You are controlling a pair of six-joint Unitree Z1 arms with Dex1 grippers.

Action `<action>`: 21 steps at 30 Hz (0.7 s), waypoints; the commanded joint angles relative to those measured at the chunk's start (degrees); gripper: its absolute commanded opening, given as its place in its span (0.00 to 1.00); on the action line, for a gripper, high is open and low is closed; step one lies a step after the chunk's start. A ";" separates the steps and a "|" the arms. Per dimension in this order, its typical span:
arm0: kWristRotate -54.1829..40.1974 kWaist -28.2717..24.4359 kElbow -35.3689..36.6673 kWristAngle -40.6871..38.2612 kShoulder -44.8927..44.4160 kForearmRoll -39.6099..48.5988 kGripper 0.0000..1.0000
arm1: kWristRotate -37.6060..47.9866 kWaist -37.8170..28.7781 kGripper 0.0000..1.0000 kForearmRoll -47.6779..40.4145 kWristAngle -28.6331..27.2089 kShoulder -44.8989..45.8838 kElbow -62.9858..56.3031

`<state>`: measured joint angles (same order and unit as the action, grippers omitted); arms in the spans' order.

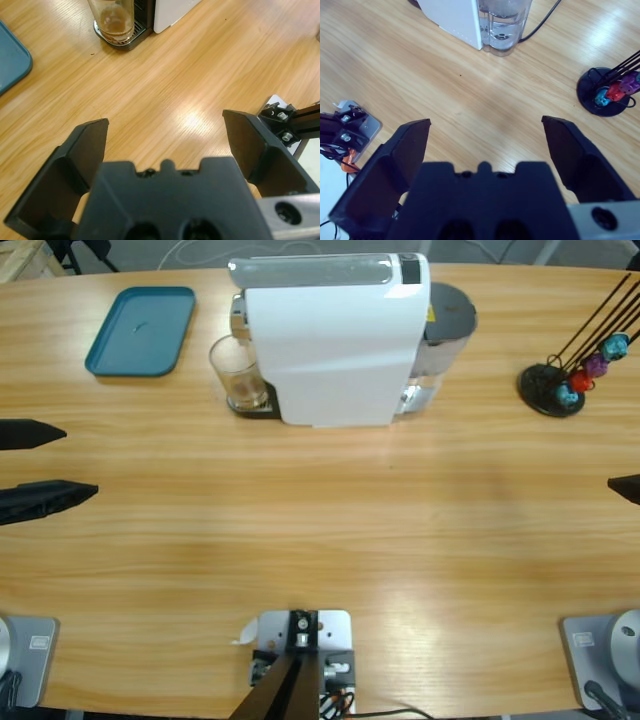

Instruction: Pour coffee

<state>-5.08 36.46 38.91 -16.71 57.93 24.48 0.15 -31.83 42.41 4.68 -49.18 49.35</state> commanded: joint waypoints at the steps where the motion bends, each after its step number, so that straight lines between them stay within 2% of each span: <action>1: 0.83 0.79 -2.19 0.72 0.62 -1.17 1.00 | 0.47 0.98 1.00 -0.49 -0.78 -1.19 -1.62; 6: 2.16 5.15 -5.62 3.21 -0.03 -5.93 1.00 | 0.08 1.07 1.00 -0.01 -0.20 -3.94 -0.85; 11: 3.41 4.97 -4.51 6.52 0.93 -5.25 1.00 | 0.55 1.16 1.00 -0.14 -0.90 -2.06 -1.27; 16: 4.75 4.67 -2.82 6.94 -4.46 -1.26 1.00 | 0.55 1.16 1.00 -0.14 -0.99 -2.24 -1.27; 21: 6.03 4.67 -3.58 6.59 -0.77 -3.37 1.00 | 0.50 1.12 1.00 -0.30 -1.02 -1.36 -1.46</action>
<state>-0.97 41.04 36.03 -10.40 55.66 21.91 0.15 -31.78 42.41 4.68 -50.85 49.35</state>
